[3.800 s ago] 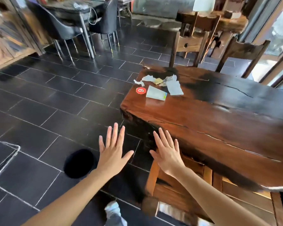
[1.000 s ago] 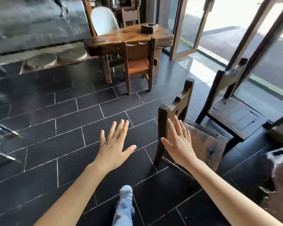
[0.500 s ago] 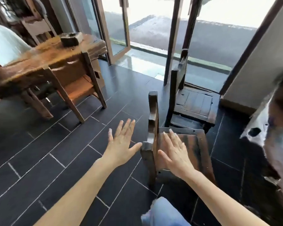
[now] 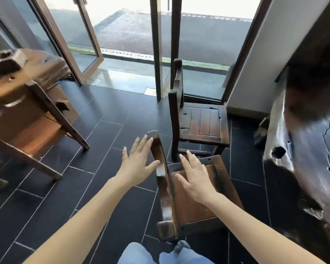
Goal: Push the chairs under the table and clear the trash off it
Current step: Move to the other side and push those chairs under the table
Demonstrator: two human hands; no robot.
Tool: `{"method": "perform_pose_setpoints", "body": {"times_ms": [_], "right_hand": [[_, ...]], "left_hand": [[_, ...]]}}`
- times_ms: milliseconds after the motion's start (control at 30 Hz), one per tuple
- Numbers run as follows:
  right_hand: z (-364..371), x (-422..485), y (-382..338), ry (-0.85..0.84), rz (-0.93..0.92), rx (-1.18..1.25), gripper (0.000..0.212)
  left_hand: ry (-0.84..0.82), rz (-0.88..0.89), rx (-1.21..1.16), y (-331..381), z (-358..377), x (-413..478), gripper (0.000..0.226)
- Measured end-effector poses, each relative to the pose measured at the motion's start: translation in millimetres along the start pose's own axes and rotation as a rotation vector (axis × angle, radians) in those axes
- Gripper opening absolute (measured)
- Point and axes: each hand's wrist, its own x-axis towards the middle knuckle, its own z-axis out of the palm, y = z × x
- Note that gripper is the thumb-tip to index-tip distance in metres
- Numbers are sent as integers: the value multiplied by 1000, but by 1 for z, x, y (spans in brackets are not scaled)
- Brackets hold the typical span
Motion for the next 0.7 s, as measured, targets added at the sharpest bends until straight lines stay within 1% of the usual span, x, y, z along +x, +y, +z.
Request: {"method": "perform_pose_setpoints", "body": {"times_ms": [100, 200, 267, 300, 367, 433, 467, 533, 567, 633, 700], "right_hand": [[5, 2, -1, -10, 83, -5, 62], [15, -3, 5, -34, 254, -12, 63], [20, -7, 4, -24, 379, -5, 74], [21, -8, 2, -19, 440, -2, 74], [32, -14, -3, -32, 563, 13, 65], [50, -21, -15, -88, 680, 78, 66], [62, -24, -24, -149, 737, 136, 67], [89, -30, -49, -290, 833, 213, 57], [101, -33, -62, -314, 873, 209, 52], [116, -37, -83, -211, 978, 167, 42], [119, -39, -96, -51, 1078, 168, 36]], "left_hand": [[-71, 93, 2, 2, -3, 45, 71], [-142, 247, -14, 17, 3, 89, 68], [-204, 361, 13, 26, 10, 116, 65], [-240, 414, 36, 28, 14, 127, 64], [-317, 506, 73, 26, 23, 143, 57], [-338, 602, 75, 13, 30, 155, 45], [-320, 644, 67, 5, 29, 162, 39], [-277, 666, 76, -12, 27, 179, 27], [-270, 647, 95, -23, 28, 189, 24], [-316, 619, 199, -49, 34, 204, 23], [-333, 709, 306, -75, 44, 216, 25]]}}
